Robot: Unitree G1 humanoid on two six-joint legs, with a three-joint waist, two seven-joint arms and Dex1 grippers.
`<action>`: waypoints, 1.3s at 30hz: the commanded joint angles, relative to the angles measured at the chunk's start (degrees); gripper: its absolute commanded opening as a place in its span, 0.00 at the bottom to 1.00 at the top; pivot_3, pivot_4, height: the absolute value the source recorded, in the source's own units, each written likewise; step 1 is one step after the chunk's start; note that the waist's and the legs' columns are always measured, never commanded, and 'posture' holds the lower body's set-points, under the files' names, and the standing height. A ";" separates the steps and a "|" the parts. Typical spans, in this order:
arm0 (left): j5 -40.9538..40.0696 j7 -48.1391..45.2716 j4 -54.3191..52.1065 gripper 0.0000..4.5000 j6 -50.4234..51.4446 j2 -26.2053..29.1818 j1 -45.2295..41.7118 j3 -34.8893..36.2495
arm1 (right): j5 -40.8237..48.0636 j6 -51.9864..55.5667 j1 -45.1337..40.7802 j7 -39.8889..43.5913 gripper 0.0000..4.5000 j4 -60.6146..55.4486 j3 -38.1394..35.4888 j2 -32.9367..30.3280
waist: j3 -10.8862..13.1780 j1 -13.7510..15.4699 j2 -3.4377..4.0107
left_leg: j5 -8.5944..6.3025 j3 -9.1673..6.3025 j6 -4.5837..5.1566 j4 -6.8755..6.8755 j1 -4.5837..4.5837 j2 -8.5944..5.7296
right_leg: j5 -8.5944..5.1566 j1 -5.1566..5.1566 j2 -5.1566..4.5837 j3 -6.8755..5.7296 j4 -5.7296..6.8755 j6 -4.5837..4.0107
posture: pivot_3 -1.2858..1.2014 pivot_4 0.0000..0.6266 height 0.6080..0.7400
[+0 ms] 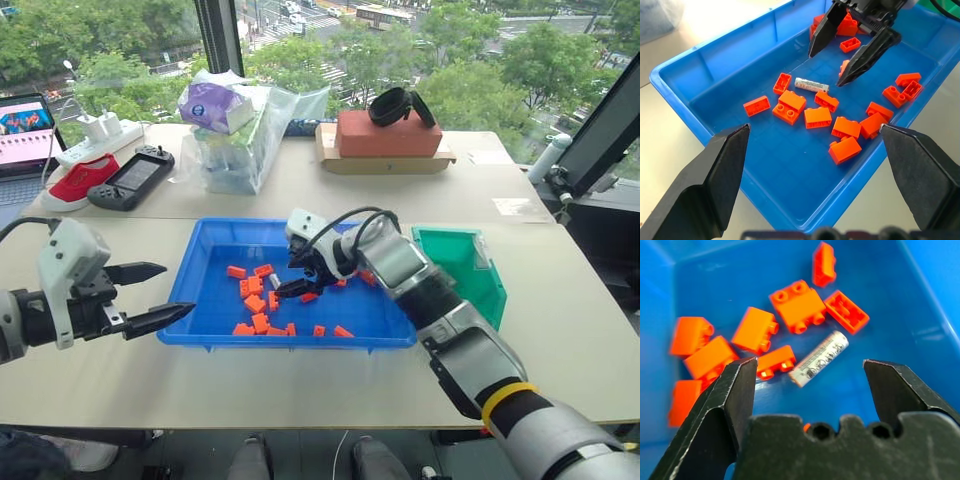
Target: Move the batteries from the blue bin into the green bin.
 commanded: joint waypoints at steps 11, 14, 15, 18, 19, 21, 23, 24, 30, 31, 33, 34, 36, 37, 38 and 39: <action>-1.09 -0.02 -2.78 1.00 1.26 0.81 0.12 2.57 | -1.37 -2.86 -4.31 -9.29 0.88 12.02 -1.10 6.84 | -0.02 -0.11 -0.03 | 0.00 0.00 0.00 -0.02 -0.01 0.01 | 0.00 -0.01 0.00 0.00 0.00 -0.01 | 0.52 0.24 1.00; -1.26 -0.08 -2.87 1.00 1.38 0.85 0.15 2.65 | -2.44 -3.94 -3.67 -9.07 0.72 11.73 0.38 6.59 | -0.02 -0.08 -0.03 | 0.00 0.00 0.00 -0.03 -0.01 0.01 | 0.00 -0.01 0.00 -0.01 0.00 0.00 | 0.52 0.24 1.00; -1.26 -0.07 -2.88 1.00 1.37 0.84 0.14 2.60 | -2.92 -4.34 -3.44 -8.94 0.65 11.54 0.86 6.31 | -0.02 -0.08 -0.03 | 0.00 0.00 0.00 -0.03 -0.01 0.01 | 0.00 -0.01 0.00 -0.01 0.00 0.00 | 0.52 0.24 1.00; -1.31 0.03 -2.92 1.00 1.29 0.70 0.05 2.30 | -4.06 -5.08 -2.88 -8.52 0.41 10.74 1.86 5.36 | -0.02 -0.08 -0.03 | 0.00 0.00 0.00 -0.03 -0.01 0.01 | -0.01 -0.01 0.00 -0.02 0.00 -0.01 | 0.52 0.24 1.00; -1.27 0.07 -2.93 1.00 1.22 0.64 0.04 2.15 | -4.40 -5.23 -2.73 -8.36 0.33 10.37 2.15 5.07 | -0.02 -0.08 -0.03 | 0.00 0.00 0.00 -0.03 -0.01 0.01 | -0.01 -0.01 0.00 -0.01 0.00 -0.01 | 0.52 0.24 1.00; -1.18 0.13 -2.93 1.00 1.07 0.55 0.01 1.90 | -4.81 -5.21 -2.45 -7.96 0.18 9.44 2.56 4.55 | -0.02 -0.08 -0.03 | 0.00 0.00 0.00 -0.03 -0.01 0.01 | -0.01 -0.01 0.00 -0.01 0.00 -0.01 | 0.52 0.24 1.00; -1.24 0.17 -2.74 1.00 0.92 0.54 -0.34 1.39 | -4.76 -4.60 -2.18 -6.76 0.06 7.38 2.75 3.74 | -0.02 -0.10 -0.03 | 0.00 0.00 0.00 -0.04 -0.01 0.01 | -0.01 -0.02 0.00 -0.01 0.00 -0.01 | 0.52 0.24 1.00; -1.39 0.23 -2.61 1.00 0.86 0.54 -0.70 0.93 | -4.32 -3.93 -2.30 -6.00 0.06 6.07 2.38 3.25 | -0.02 -0.07 -0.03 | 0.00 0.00 0.00 -0.04 -0.01 0.01 | -0.01 -0.01 0.00 -0.01 0.00 -0.01 | 0.52 0.24 1.00; -2.73 0.06 -2.18 1.00 0.67 0.49 -3.68 -2.04 | 3.76 4.69 -5.08 -2.38 0.06 -1.65 -7.65 -0.41 | -0.02 0.07 -0.03 | 0.00 -0.01 0.00 -0.01 -0.15 0.01 | -0.01 -0.09 0.00 -0.03 0.00 -0.01 | 0.52 0.24 1.00; -3.51 0.46 -1.73 1.00 0.44 0.12 -5.32 -2.83 | 5.90 7.42 -5.17 -1.38 0.06 -3.61 -9.77 -1.91 | -0.02 0.14 -0.03 | 0.00 -0.02 0.00 0.00 -0.19 0.01 | -0.01 -0.10 0.00 -0.06 0.00 -0.01 | 0.52 0.24 1.00; -6.00 1.69 -0.78 1.00 0.62 -0.85 -9.29 -4.25 | 9.21 11.88 -5.21 0.07 0.06 -7.00 -13.23 -5.46 | -0.02 0.40 -0.03 | 0.00 -0.04 0.00 0.01 -0.24 0.01 | -0.01 -0.10 0.00 -0.09 -0.01 -0.01 | 0.52 0.24 1.00; -6.49 1.79 -0.47 1.00 0.60 -0.93 -10.78 -5.14 | 10.56 13.78 -5.47 0.14 0.06 -7.99 -15.41 -7.53 | -0.02 0.64 -0.04 | 0.00 -0.05 0.00 0.02 -0.25 0.01 | -0.01 -0.09 0.00 -0.12 -0.02 -0.01 | 0.52 0.24 1.00; -6.51 1.87 0.31 1.00 0.48 -0.98 -13.42 -7.68 | 12.12 16.05 -6.36 -0.50 0.06 -8.15 -19.81 -12.81 | -0.02 1.03 -0.04 | 0.00 -0.06 0.00 0.03 -0.26 0.01 | -0.01 -0.06 -0.01 -0.14 -0.06 -0.01 | 0.52 0.24 1.00; -6.35 1.87 0.65 1.00 0.39 -1.01 -14.26 -8.71 | 12.54 16.56 -6.62 -0.94 0.06 -8.08 -21.12 -14.91 | -0.02 1.23 -0.04 | 0.00 -0.06 0.00 0.03 -0.27 0.01 | -0.01 -0.07 -0.01 -0.13 -0.08 -0.01 | 0.52 0.24 1.00; -5.46 1.26 1.13 1.00 -0.14 -0.95 -14.57 -10.31 | 12.37 16.66 -6.62 -1.20 0.06 -8.14 -21.89 -17.91 | -0.02 1.42 -0.04 | 0.00 -0.06 0.00 0.03 -0.26 0.01 | -0.01 -0.06 -0.01 -0.13 -0.08 -0.01 | 0.52 0.24 1.00; -4.54 0.55 1.64 1.00 -0.75 -0.95 -14.56 -11.69 | 12.27 16.91 -6.33 -1.15 0.06 -8.50 -21.99 -20.66 | -0.01 1.54 -0.04 | 0.00 -0.05 0.00 0.02 -0.27 0.01 | -0.01 -0.08 -0.01 -0.13 -0.10 -0.01 | 0.52 0.24 1.00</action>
